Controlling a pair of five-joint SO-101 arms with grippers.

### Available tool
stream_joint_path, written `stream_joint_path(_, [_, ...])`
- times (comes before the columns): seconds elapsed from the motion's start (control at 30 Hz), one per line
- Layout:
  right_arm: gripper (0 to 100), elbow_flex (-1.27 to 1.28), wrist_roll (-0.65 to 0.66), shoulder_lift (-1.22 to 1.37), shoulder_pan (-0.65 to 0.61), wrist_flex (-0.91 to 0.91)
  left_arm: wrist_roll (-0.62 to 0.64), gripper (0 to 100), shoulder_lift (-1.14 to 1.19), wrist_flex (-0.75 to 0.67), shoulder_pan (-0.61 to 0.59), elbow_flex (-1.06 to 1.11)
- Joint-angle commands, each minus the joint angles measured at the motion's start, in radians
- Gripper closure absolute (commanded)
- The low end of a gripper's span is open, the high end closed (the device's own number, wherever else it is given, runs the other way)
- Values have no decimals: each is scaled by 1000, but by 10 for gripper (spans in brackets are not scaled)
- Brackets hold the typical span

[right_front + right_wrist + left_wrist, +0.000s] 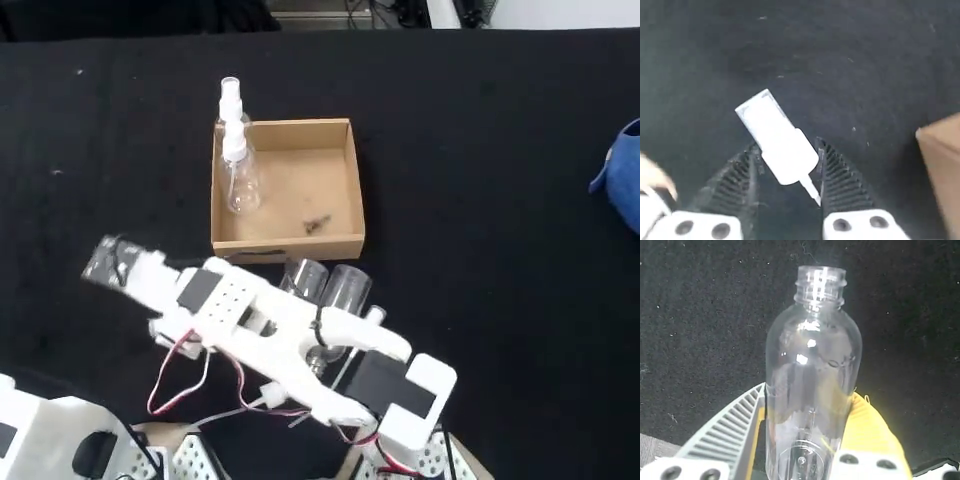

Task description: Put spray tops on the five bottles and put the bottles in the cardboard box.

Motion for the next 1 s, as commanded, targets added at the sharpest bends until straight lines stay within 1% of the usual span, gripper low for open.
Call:
stream_joint_path(0.0, [935, -58, -120, -15, 28, -14, 5, 970, -8, 9, -1, -50])
stream_joint_path(0.17, [761, -45, -126, -13, 5, 8, 5, 970, -8, 9, 1, -50])
stream_joint_path(0.23, [714, -48, -118, -15, 2, 8, 5, 970, -8, 9, 1, -50])
stream_joint_path(0.3, [711, -54, -49, -15, -2, 6, 3, 970, -8, 9, 1, -50])
stream_joint_path(0.37, [724, -61, 57, -15, -3, 15, 3, 970, -8, 9, 1, -50])
stream_joint_path(0.5, [730, -71, 341, -15, 2, 41, 3, 970, -8, 9, 1, -50])
stream_joint_path(0.57, [730, -71, 446, -15, 0, 52, 3, 970, -8, 9, 1, -50])
stream_joint_path(0.6, [730, -71, 474, -15, -3, 52, 3, 970, -8, 9, 1, -50])
stream_joint_path(0.7, [730, -88, 496, -13, -5, 43, 3, 970, -8, 9, 1, -50])
stream_joint_path(0.9, [730, -193, 494, 74, -5, 55, 3, 970, -8, 9, 1, -50])
stream_joint_path(0.97, [730, -249, 496, 119, -9, 87, 3, 970, -8, 9, 1, -50])
